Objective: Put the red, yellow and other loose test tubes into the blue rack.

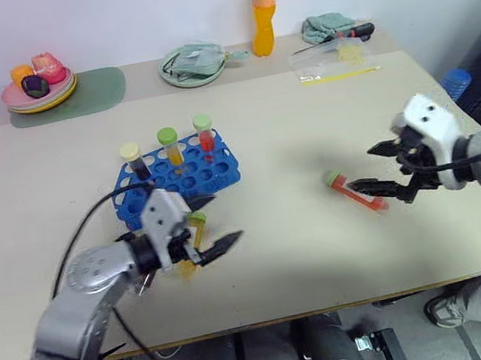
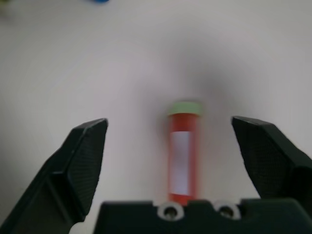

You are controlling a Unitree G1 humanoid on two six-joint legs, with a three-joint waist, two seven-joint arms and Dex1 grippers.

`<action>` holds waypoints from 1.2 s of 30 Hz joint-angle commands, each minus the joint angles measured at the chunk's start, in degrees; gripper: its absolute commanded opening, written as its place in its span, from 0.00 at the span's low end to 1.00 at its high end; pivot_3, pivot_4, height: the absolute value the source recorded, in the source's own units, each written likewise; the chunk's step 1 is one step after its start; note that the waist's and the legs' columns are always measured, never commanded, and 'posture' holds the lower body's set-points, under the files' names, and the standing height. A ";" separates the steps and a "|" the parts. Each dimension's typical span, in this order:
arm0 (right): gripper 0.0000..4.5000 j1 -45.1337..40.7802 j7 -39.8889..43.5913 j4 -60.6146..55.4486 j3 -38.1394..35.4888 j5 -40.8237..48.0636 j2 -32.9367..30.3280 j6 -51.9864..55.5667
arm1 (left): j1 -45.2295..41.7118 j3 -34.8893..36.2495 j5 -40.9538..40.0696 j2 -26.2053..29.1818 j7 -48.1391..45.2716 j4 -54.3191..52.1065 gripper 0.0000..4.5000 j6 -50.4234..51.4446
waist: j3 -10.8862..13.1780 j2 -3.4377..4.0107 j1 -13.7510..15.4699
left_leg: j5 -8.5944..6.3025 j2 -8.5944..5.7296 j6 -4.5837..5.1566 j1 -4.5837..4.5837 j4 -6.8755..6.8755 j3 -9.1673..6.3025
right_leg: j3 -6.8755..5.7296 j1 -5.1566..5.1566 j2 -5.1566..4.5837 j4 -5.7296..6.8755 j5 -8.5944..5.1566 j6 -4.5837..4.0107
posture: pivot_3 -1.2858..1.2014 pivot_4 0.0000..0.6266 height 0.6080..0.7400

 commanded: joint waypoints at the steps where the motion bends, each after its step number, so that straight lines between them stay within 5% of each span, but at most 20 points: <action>1: 1.00 -8.20 -1.42 5.24 8.13 -1.33 1.91 7.50 | -0.44 -2.80 1.05 -0.64 -1.27 -0.19 0.98 -2.49 | 0.00 0.00 0.12 | 0.00 0.01 0.00 -0.02 -0.02 -0.02 | 0.00 -0.01 -0.01 -0.01 0.00 0.00 | 0.52 0.24 1.00; 9: 1.00 -19.34 -1.71 17.68 21.81 -7.10 4.55 7.75 | 3.61 -3.52 1.71 -1.21 -0.30 -2.18 0.98 -4.22 | 0.02 0.01 0.66 | -0.01 -0.05 0.02 -0.10 -0.01 -0.04 | -0.01 -0.04 -0.09 -0.03 0.01 0.01 | 0.52 0.24 1.00; 18: 1.00 -22.25 1.33 25.22 28.68 -11.02 5.61 5.61 | 4.96 -3.26 1.37 -1.53 2.02 -4.21 0.98 -3.50 | 0.02 0.02 0.56 | -0.01 -0.06 0.02 -0.10 0.00 -0.03 | -0.01 -0.05 -0.07 -0.02 0.02 0.03 | 0.52 0.24 1.00; 21: 0.81 -22.25 1.77 26.68 29.48 -12.24 5.95 4.91 | 4.68 -3.07 0.94 -1.43 2.30 -4.33 1.00 -3.10 | 0.02 0.02 0.59 | -0.01 -0.06 0.02 -0.10 0.00 -0.03 | -0.01 -0.05 -0.06 -0.01 0.02 0.03 | 0.52 0.24 1.00; 26: 0.26 -23.07 2.59 25.21 28.77 -13.11 6.55 4.23 | 3.68 -2.57 0.10 -0.87 2.41 -4.62 1.00 -2.05 | 0.02 0.03 0.58 | -0.01 -0.08 0.02 -0.10 0.00 -0.04 | -0.02 -0.05 -0.04 0.00 0.02 0.04 | 0.52 0.24 1.00; 31: 0.26 -19.55 3.94 11.32 17.84 -10.57 6.75 -8.23 | 4.90 -0.39 0.06 -0.12 4.21 -5.53 1.00 -0.79 | 0.09 0.13 0.46 | -0.01 -0.08 0.03 -0.11 -0.02 -0.03 | -0.02 -0.10 -0.02 0.01 0.03 0.07 | 0.52 0.24 1.00; 36: 0.26 -7.93 -8.06 0.88 3.25 -6.95 29.13 -25.87 | 9.70 6.34 3.19 -2.24 10.66 -2.25 1.00 -3.81 | -0.03 -0.05 -0.04 | -0.03 0.01 0.06 -0.02 -0.08 -0.10 | -0.05 -0.06 0.16 0.11 0.15 0.29 | 0.52 0.24 1.00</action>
